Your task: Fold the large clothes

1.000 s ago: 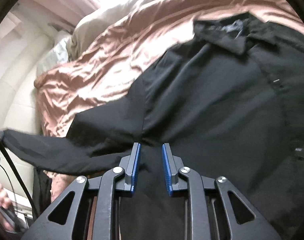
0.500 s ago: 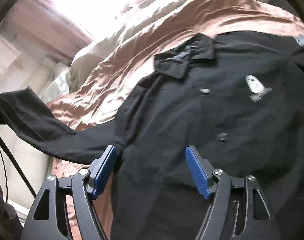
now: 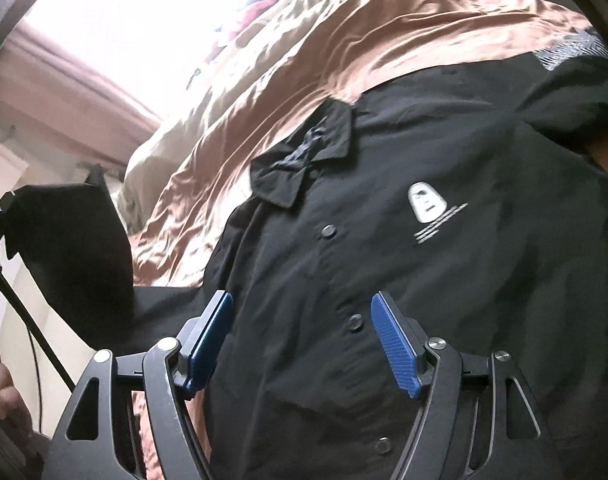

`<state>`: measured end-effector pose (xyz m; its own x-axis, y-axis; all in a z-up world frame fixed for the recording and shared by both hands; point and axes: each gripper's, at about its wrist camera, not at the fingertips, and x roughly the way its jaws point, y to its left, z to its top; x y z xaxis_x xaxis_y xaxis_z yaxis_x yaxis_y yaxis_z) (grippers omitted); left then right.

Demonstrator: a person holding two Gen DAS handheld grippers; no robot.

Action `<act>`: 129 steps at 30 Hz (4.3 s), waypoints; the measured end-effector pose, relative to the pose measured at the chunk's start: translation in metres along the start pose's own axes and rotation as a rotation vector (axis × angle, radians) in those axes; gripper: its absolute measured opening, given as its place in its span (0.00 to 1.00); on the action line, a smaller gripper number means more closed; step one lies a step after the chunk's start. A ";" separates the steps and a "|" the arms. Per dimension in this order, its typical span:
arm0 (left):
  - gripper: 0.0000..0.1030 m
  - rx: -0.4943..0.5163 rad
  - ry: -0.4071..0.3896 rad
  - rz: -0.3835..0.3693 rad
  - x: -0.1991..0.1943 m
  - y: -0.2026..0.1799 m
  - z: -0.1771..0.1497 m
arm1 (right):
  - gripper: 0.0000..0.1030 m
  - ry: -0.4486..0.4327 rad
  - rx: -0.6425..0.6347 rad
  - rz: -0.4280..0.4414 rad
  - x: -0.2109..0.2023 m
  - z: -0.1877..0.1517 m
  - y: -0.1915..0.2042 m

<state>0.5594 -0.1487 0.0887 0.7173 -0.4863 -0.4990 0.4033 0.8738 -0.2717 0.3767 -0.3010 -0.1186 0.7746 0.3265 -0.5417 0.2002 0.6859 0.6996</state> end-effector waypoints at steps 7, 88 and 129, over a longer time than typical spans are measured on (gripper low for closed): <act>0.07 -0.005 0.083 -0.150 0.043 -0.040 -0.016 | 0.68 -0.028 0.121 -0.002 -0.010 0.011 -0.029; 0.44 0.033 0.406 0.155 0.099 0.119 -0.184 | 0.58 -0.014 0.009 -0.279 -0.039 0.045 -0.080; 0.59 -0.003 0.353 0.147 0.031 0.060 -0.169 | 0.51 -0.203 0.208 -0.293 -0.187 0.071 -0.206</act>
<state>0.5098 -0.1106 -0.0823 0.5270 -0.3241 -0.7856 0.3090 0.9342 -0.1781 0.2329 -0.5495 -0.1286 0.7654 -0.0124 -0.6435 0.5306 0.5781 0.6199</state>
